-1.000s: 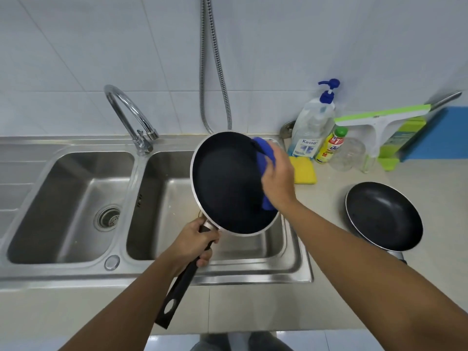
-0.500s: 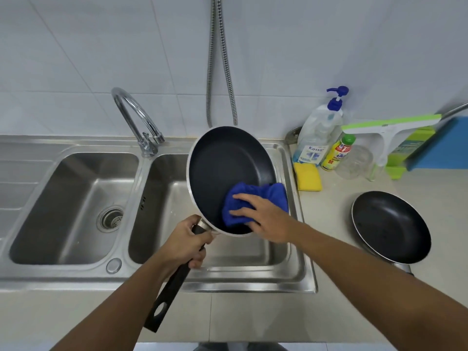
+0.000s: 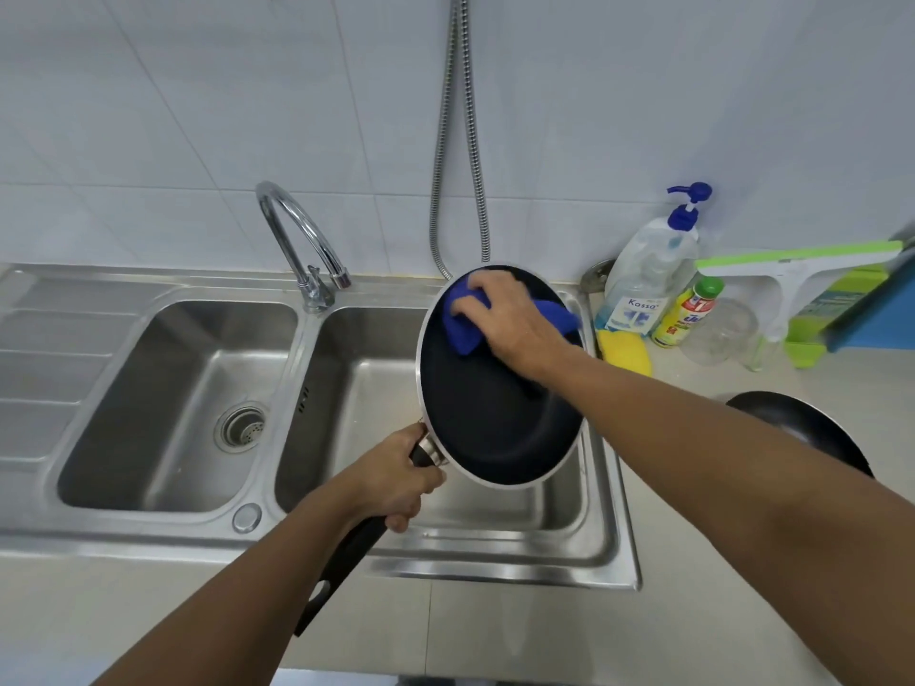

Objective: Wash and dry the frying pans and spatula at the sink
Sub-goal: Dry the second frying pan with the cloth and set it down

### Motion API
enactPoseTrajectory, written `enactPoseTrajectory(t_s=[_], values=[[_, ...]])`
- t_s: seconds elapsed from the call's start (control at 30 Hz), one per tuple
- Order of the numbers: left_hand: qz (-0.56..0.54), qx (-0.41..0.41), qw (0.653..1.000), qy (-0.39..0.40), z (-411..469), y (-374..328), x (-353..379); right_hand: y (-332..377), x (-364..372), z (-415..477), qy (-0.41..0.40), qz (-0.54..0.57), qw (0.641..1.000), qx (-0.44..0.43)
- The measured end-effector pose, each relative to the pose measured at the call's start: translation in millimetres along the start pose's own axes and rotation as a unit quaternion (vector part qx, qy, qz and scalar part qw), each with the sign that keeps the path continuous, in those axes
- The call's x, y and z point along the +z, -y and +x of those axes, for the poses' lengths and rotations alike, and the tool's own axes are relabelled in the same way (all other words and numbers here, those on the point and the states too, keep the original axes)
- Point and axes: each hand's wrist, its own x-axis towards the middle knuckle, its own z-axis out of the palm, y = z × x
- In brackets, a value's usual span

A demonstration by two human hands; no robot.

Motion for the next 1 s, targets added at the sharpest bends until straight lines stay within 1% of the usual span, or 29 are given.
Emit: enactPoseTrajectory(t_s=[0.07,0.1,0.13,0.17,0.2,0.23,0.27,0.33,0.37,0.4,0.43,0.5,0.57,0.63,0.7,0.77,0.83,0.9,1.0], values=[[0.001,0.007,1.0,-0.018,1.2,-2.4,-0.4,24.9,7.3,-0.1,-0.005,0.043,0.996,-0.084],[-0.003,0.008,1.0,-0.024,0.9,-2.2,-1.3,31.2,12.6,-0.3,0.003,0.044,0.991,-0.125],[-0.005,0.009,1.0,-0.028,-0.4,-1.5,-2.9,31.6,14.7,1.6,-0.004,0.027,0.989,-0.145],[-0.006,0.01,0.999,-0.029,-2.4,-0.3,-4.7,25.4,16.8,5.1,-0.03,-0.014,0.989,-0.145],[-0.006,0.011,0.999,-0.03,-5.4,0.5,-6.7,15.8,18.1,10.1,-0.075,-0.074,0.983,-0.151],[-0.011,0.011,0.999,-0.028,-8.9,1.5,-8.6,3.3,18.8,14.4,-0.103,-0.124,0.978,-0.133],[-0.02,0.014,0.999,-0.027,-12.8,2.0,-10.0,-10.4,19.3,17.0,-0.099,-0.157,0.979,-0.081],[-0.044,0.029,0.998,-0.029,-18.9,2.4,-10.9,-31.4,19.2,13.4,-0.061,-0.194,0.977,0.062],[-0.056,0.037,0.997,-0.033,-20.4,3.2,-10.9,-37.7,17.2,6.5,-0.046,-0.218,0.968,0.118],[-0.065,0.043,0.996,-0.039,-21.5,4.0,-11.2,-43.3,17.6,-3.9,-0.03,-0.249,0.956,0.153],[-0.071,0.049,0.995,-0.045,-22.1,4.9,-11.4,-46.8,17.7,-14.8,-0.01,-0.283,0.944,0.17],[-0.077,0.056,0.994,-0.057,-23.0,6.6,-11.2,-46.6,20.2,-39.5,0.008,-0.295,0.937,0.185],[-0.078,0.058,0.993,-0.068,-21.6,6.3,-10.6,-38.4,29.8,-63.9,0.019,-0.249,0.947,0.204],[-0.083,0.057,0.992,-0.075,-18.2,2.9,-8.1,-22.8,44.8,-82.7,0.022,-0.155,0.961,0.226],[-0.093,0.055,0.991,-0.078,-13.8,-0.6,-4.8,-5.8,61.2,-96.6,0.012,-0.047,0.974,0.222],[-0.11,0.053,0.989,-0.088,-9.5,-0.4,-3.6,11.0,70.0,-106.9,0.01,0.052,0.978,0.202],[-0.122,0.049,0.987,-0.095,-6.9,2.9,-4.8,25.9,69.0,-111.4,0.031,0.12,0.977,0.171],[-0.125,0.044,0.987,-0.095,-5.2,6.7,-8.0,37.7,64.7,-109.9,0.061,0.165,0.977,0.117],[-0.125,0.038,0.988,-0.086,-5.2,10.5,-11.3,41.4,57.0,-102.9,0.129,0.191,0.972,0.033]])
